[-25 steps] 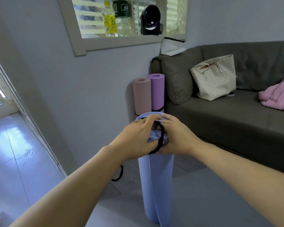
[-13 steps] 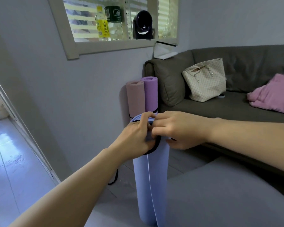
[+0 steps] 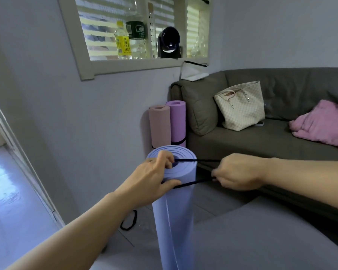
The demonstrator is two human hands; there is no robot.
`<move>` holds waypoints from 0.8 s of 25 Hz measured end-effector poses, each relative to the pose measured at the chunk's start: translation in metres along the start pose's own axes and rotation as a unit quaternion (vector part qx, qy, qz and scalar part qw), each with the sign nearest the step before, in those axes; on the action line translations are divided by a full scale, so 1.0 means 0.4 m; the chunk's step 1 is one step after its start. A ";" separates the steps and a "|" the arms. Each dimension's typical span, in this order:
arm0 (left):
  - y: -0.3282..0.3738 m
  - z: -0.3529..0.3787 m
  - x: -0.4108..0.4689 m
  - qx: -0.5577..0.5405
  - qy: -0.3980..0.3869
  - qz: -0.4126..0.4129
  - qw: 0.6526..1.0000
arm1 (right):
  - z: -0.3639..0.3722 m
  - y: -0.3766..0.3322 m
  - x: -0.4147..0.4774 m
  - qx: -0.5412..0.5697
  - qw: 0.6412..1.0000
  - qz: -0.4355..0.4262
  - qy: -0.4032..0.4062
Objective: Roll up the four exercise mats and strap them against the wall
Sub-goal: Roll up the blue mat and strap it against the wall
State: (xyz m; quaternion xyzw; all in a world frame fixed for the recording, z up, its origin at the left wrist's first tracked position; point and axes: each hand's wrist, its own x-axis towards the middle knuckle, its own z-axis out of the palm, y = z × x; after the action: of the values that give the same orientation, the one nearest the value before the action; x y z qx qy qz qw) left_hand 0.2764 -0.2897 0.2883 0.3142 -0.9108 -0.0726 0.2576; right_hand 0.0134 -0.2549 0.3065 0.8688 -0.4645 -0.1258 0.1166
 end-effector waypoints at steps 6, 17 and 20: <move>0.075 0.041 0.011 0.034 -0.010 0.137 0.990 | -0.051 0.069 0.138 0.530 0.831 0.168 0.023; 0.014 0.008 -0.061 0.023 -0.030 0.190 0.981 | -0.073 0.002 0.291 0.702 0.677 0.163 -0.149; -0.037 -0.024 -0.061 0.013 -0.011 0.096 0.995 | -0.012 -0.020 0.279 0.637 0.749 0.181 0.005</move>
State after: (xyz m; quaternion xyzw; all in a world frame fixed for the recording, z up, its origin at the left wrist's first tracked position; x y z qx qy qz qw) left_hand 0.3057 -0.2864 0.2819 0.2276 -0.9405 -0.0393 0.2491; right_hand 0.0811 -0.3434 0.2960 0.6421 -0.5847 0.2268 -0.4410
